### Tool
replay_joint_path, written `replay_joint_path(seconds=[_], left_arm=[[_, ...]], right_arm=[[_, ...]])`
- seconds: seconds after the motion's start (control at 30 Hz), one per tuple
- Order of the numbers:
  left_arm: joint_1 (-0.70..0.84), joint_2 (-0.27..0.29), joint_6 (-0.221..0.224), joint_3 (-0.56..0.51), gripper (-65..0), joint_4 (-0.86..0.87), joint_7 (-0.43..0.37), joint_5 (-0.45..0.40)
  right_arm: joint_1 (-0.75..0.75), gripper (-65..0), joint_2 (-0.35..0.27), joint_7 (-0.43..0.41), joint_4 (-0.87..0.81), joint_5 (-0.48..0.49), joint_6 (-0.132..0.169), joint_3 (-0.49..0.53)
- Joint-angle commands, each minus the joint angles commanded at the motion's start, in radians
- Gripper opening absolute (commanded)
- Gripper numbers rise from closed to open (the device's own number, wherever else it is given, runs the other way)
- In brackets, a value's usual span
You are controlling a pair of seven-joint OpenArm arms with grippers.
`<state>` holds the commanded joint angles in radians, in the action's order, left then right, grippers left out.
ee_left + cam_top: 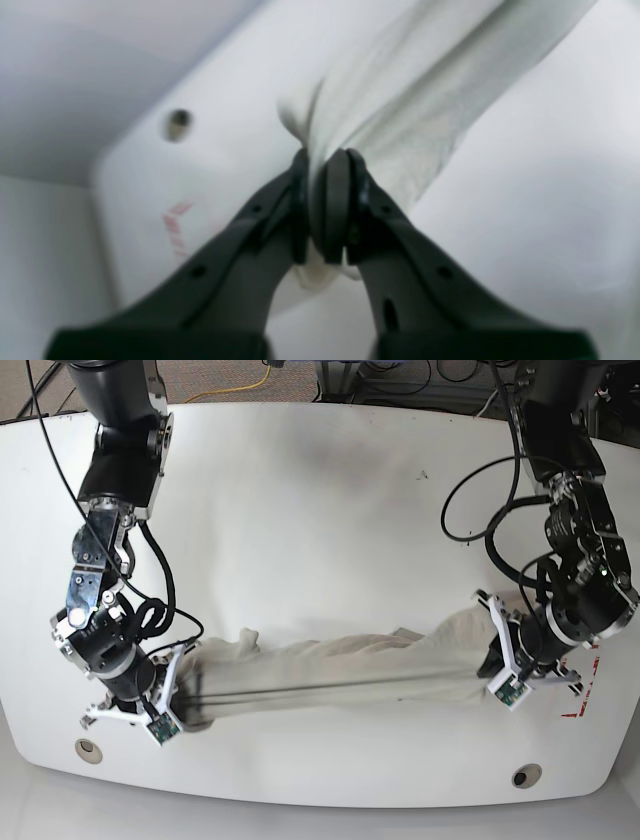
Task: Layout the t-shirt on the table in an organized manner, then fold the t-shirt properly
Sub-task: 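Lift the shirt with both grippers and stretch it between them, then lower the shirt onto the table and open both grippers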
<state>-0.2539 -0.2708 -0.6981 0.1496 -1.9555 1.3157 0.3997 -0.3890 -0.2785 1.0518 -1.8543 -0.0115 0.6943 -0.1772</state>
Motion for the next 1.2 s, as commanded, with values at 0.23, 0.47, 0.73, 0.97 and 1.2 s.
replay_joint_path(seconds=[0.23, 0.47, 0.73, 0.97, 1.2], left_arm=[[0.215, 0.000, 0.000, 0.000, -63.9, 0.000, -0.002, 0.002], [0.362, 0.000, 0.000, 0.000, -63.9, -0.002, 0.000, 0.002], [0.497, -0.025, 0.000, 0.000, -39.0, -0.002, 0.003, 0.002], [0.549, -0.069, 0.000, 0.000, -23.5, -0.002, 0.003, 0.002], [0.545, -0.115, 0.000, 0.000, -23.5, -0.003, 0.003, 0.002]], right_arm=[[0.226, -64.4, 0.017, -0.002, -0.015, -0.003, -0.002, -0.054], [0.356, -64.4, 0.057, -0.002, -0.015, -0.005, -0.005, -0.115], [0.433, -64.2, 0.057, -0.002, -0.014, -0.006, -0.008, -0.121], [0.468, -54.7, 0.052, -0.002, -0.014, -0.008, -0.011, -0.121], [0.500, -18.9, 0.051, -0.002, -0.026, -0.006, -0.026, -0.121]])
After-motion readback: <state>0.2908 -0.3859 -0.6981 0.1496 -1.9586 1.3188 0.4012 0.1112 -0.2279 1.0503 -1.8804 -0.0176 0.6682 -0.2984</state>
